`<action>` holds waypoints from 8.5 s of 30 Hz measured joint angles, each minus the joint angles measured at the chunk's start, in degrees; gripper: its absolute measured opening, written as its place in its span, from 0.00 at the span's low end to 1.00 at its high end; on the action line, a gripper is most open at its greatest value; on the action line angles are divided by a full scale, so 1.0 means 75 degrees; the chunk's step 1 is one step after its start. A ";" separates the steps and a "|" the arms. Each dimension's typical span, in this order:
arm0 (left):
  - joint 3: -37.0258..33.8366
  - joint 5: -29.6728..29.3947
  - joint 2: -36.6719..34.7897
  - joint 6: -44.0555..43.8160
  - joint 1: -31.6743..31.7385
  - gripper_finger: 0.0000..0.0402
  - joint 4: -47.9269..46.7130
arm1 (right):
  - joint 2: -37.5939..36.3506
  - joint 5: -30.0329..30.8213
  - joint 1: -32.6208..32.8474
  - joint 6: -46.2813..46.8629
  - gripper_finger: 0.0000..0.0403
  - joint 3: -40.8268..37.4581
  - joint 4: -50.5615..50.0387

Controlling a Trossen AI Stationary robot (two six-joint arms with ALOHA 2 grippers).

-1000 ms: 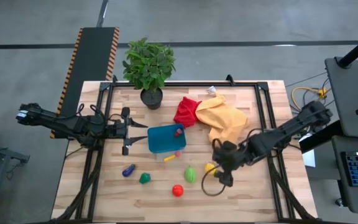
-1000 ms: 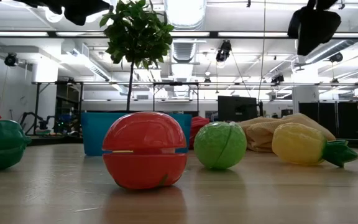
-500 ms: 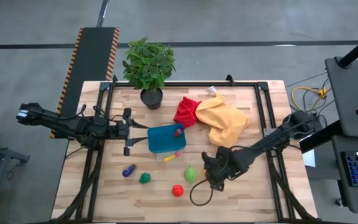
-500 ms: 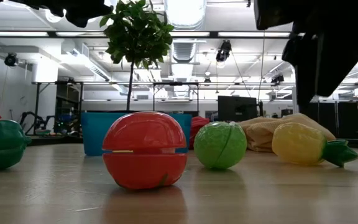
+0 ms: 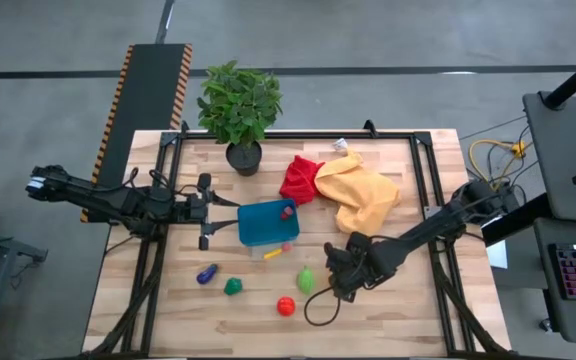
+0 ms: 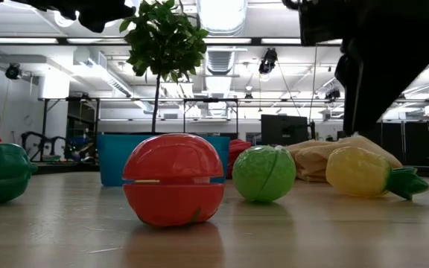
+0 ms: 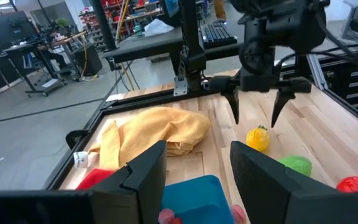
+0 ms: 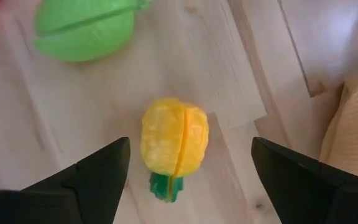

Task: Pick and placing Produce into tupperware
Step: Put the yellow pineapple into the blue bin, then put the green melon into the blue bin

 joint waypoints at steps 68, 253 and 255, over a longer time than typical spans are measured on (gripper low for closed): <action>0.0000 0.0000 0.0012 0.0014 -0.0003 0.41 0.0000 | 0.0466 0.0156 -0.0105 0.0192 0.50 -0.1216 0.1375; -0.0003 -0.0108 -0.0660 -0.1591 -0.0102 0.41 -0.1588 | -0.0257 0.2445 0.0675 0.4928 0.56 0.1271 0.1362; -0.0003 -0.0111 -0.0747 -0.1597 -0.0099 0.41 -0.1665 | -0.0013 0.2475 0.0773 0.4979 0.56 0.1458 0.1265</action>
